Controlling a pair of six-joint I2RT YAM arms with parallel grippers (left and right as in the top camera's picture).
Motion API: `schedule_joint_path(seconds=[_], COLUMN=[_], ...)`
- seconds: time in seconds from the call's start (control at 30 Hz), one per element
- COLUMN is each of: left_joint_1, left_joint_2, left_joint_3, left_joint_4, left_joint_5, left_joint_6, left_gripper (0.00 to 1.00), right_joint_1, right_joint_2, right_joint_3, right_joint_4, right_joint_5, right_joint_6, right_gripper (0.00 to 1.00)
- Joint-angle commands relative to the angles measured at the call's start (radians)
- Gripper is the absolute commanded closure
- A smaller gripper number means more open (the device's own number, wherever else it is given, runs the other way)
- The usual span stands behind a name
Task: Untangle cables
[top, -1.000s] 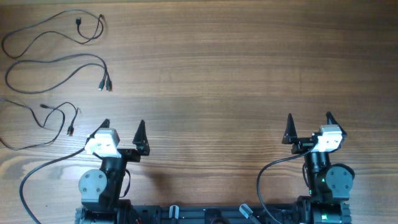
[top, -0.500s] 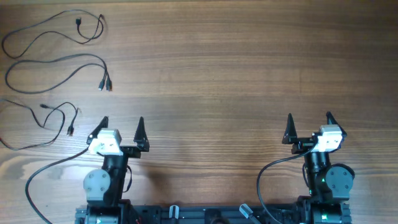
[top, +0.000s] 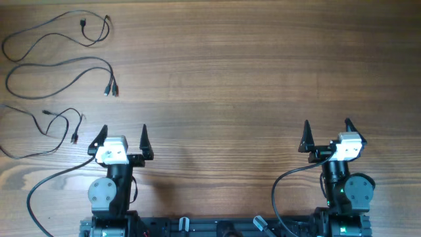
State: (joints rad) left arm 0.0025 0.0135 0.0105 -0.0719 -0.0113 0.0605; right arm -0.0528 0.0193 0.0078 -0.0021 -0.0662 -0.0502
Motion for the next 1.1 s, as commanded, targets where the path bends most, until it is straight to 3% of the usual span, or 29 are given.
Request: schedule_joint_path(seconds=[0.0, 1.07], left_joint_1=[-0.001, -0.017], left_joint_2=[-0.011, -0.009], left_joint_3=[-0.005, -0.005], left_joint_4=[-0.005, -0.003], left_joint_5=[-0.013, 0.002], left_joint_6=[0.037, 0.037], left_gripper=[0.00, 0.00], right_joint_1=[0.005, 0.005], right_joint_2=[-0.012, -0.013], right_joint_3=[-0.003, -0.003], right_joint_4=[0.003, 0.003], right_joint_5=[0.013, 0.013], right_joint_6=[-0.002, -0.002], right_gripper=[0.00, 0.00])
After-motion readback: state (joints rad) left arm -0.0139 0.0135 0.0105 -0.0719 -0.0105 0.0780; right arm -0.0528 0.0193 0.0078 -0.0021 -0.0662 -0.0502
